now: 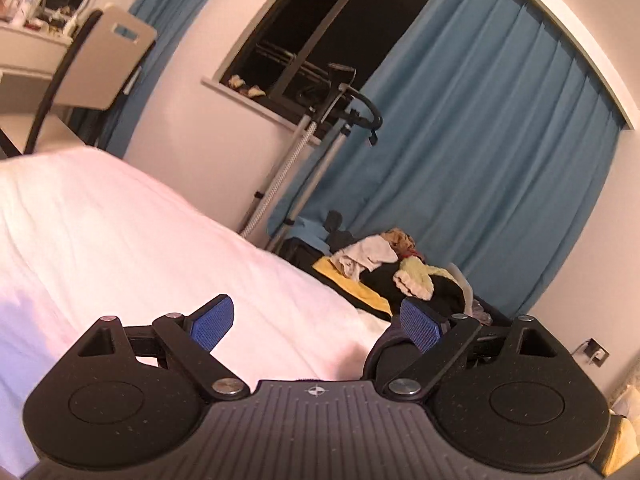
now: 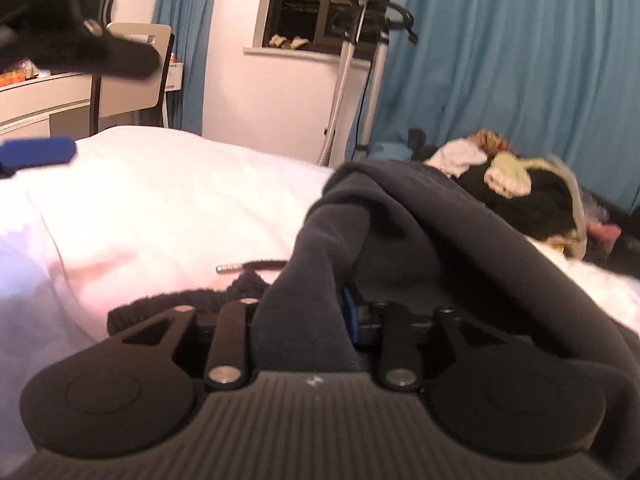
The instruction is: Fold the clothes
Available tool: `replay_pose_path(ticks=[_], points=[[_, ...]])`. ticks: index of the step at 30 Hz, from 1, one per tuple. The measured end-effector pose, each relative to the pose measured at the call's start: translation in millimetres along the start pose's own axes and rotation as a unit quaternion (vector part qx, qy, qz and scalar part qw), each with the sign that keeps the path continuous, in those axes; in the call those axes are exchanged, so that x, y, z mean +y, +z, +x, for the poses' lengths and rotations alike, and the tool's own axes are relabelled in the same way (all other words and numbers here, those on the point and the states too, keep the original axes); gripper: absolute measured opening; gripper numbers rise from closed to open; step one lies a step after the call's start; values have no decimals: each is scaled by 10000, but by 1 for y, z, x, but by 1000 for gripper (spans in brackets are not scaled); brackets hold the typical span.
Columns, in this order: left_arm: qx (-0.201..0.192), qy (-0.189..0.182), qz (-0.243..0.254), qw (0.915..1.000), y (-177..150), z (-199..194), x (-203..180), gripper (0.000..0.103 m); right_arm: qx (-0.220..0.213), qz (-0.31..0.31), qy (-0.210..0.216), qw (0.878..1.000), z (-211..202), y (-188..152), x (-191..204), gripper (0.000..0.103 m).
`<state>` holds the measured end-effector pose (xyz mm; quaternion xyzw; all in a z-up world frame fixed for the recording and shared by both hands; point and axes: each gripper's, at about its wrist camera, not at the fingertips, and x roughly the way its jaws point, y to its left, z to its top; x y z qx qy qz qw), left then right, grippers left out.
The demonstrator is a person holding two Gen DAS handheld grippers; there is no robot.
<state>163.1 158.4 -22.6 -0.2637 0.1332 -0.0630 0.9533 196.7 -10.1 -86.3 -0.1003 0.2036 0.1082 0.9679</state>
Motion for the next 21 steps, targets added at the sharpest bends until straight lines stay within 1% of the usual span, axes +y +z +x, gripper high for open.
replay_pose_path(ticks=[1, 3, 4, 6, 10, 12, 13, 14, 16, 17, 18, 21], points=[[-14, -66, -50, 10000, 0, 2, 1, 92, -47, -30, 33, 10000, -2, 1, 0, 47], [-52, -194, -171, 9997, 1, 4, 1, 92, -122, -56, 320, 9994, -17, 5, -7, 52], [-71, -281, -237, 9993, 1, 4, 1, 92, -160, -71, 462, 9988, -25, 7, -11, 60], [-84, -463, -303, 9984, 2, 3, -3, 92, -249, -128, 683, 9973, -48, 11, -20, 71], [23, -824, -225, 9963, -1, -15, -19, 92, -418, -66, 1078, 9933, -109, 14, -55, 73], [300, -966, -304, 9944, -5, -24, -28, 92, -570, -101, 1121, 9920, -142, 10, -75, 77], [487, -1016, -365, 9930, -8, -27, -32, 92, -631, -208, 1054, 9922, -156, 5, -85, 79], [636, -1166, -456, 9901, -13, -30, -37, 92, -642, -320, 982, 9926, -167, -3, -90, 79], [817, -1418, -576, 9848, -23, -27, -47, 92, -592, -482, 917, 9929, -184, -17, -106, 79], [963, -1476, -603, 9825, -29, -23, -53, 92, -570, -484, 892, 9932, -189, -25, -111, 79], [1169, -1510, -625, 9796, -36, -18, -59, 92, -546, -422, 890, 9936, -192, -32, -115, 78], [1567, -1690, -824, 9696, -56, -1, -71, 91, -511, -212, 1057, 9929, -188, -41, -120, 75]])
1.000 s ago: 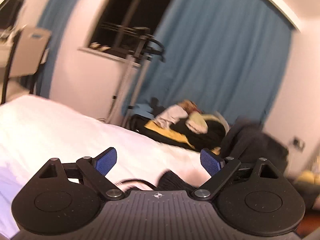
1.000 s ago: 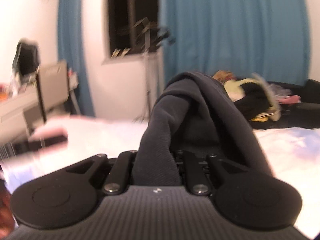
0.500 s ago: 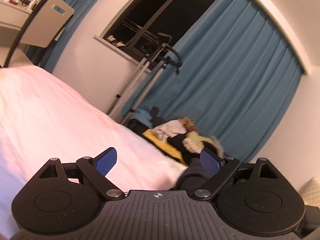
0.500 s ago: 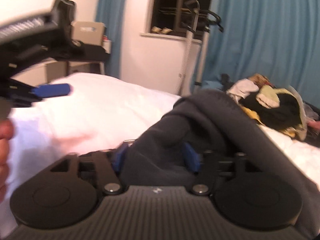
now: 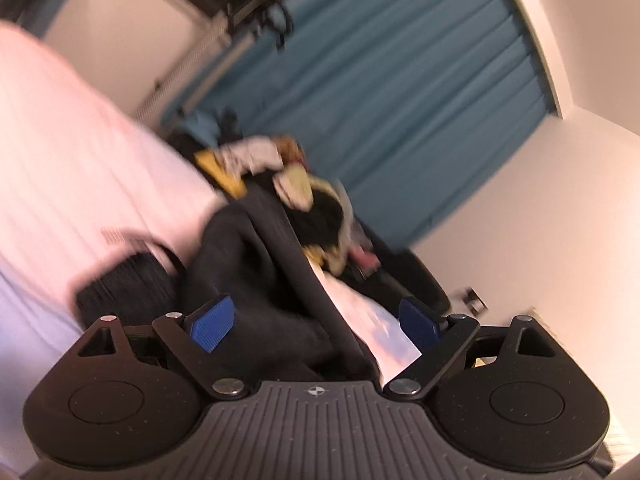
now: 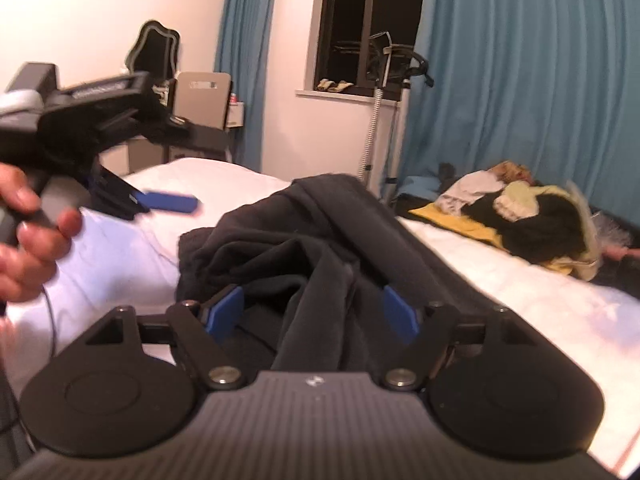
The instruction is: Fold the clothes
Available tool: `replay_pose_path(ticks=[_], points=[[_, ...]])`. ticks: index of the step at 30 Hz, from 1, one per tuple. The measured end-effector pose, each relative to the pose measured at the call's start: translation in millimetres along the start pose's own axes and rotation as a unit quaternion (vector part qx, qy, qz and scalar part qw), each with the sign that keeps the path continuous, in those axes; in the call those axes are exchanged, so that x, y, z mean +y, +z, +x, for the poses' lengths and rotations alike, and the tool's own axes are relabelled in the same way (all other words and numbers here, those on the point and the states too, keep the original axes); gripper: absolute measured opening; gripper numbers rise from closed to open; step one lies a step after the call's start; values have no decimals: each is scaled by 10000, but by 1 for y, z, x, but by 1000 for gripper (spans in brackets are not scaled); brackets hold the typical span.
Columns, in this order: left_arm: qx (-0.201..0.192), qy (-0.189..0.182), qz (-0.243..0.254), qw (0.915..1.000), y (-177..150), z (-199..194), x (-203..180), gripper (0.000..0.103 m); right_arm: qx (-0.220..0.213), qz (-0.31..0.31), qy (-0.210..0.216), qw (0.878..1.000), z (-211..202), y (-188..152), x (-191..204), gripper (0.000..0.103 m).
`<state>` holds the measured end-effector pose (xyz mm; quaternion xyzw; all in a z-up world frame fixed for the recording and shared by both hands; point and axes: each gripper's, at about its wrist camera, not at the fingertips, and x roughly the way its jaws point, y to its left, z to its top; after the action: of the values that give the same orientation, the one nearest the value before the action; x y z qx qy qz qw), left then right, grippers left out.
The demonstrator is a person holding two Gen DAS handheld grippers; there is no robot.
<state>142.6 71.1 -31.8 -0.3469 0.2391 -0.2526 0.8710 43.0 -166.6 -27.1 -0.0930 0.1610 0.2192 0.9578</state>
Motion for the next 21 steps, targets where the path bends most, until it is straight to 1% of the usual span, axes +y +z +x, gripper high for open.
replay_pose_path(ticks=[2, 3, 4, 6, 7, 9, 13, 14, 15, 17, 18, 19, 21], points=[[229, -128, -212, 9994, -11, 15, 4, 91, 92, -219, -99, 9997, 10, -4, 2, 67], [310, -159, -307, 9989, -17, 21, 7, 91, 191, -248, -110, 9994, 16, -6, 2, 61], [399, -173, -409, 9982, -22, 28, 10, 91, 277, -228, -105, 9993, 23, -7, 0, 54], [548, -112, -606, 9966, -29, 43, 18, 91, 354, -192, -208, 9990, 30, -14, -3, 46], [570, -31, -624, 9964, -32, 50, 21, 91, 392, -181, -269, 9987, 33, -16, -5, 44], [594, 114, -609, 9963, -37, 60, 26, 92, 522, -88, -260, 9983, 41, -21, -9, 42], [608, 278, -494, 9965, -42, 72, 29, 92, 652, 245, -166, 9974, 52, -25, -18, 42], [604, 279, -500, 9965, -42, 73, 30, 92, 664, 283, -153, 9973, 54, -25, -19, 42], [596, 269, -522, 9965, -41, 73, 31, 92, 647, 263, -146, 9974, 54, -26, -17, 37], [581, 249, -566, 9964, -41, 74, 33, 92, 582, 172, -156, 9980, 51, -25, -13, 23], [574, 239, -587, 9963, -41, 74, 34, 92, 531, 110, -129, 9984, 49, -24, -11, 13], [547, 209, -635, 9963, -40, 73, 36, 92, 446, 16, -98, 9990, 47, -22, -8, 11], [422, 165, -776, 9960, -38, 69, 42, 92, 270, -333, -51, 9991, 39, -17, 2, 9]])
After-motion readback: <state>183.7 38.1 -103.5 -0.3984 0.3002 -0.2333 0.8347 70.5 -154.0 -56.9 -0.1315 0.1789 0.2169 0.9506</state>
